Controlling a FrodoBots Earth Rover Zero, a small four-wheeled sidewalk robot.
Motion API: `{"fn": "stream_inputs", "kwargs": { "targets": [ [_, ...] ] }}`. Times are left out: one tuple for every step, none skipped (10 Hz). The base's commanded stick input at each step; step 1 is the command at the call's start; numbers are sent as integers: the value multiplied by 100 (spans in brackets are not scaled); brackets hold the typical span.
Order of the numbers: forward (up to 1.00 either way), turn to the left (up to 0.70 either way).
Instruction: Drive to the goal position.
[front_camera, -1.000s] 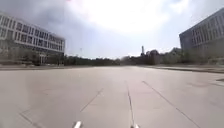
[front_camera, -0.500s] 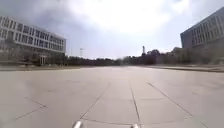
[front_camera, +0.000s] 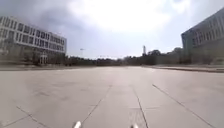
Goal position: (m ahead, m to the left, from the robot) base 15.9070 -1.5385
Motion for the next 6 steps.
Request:
{"fn": "stream_inputs", "kwargs": {
  "targets": [
    [70, -27],
    [70, -3],
    [70, 0],
    [70, 0],
    [70, 0],
    [70, 0]
  ]
}}
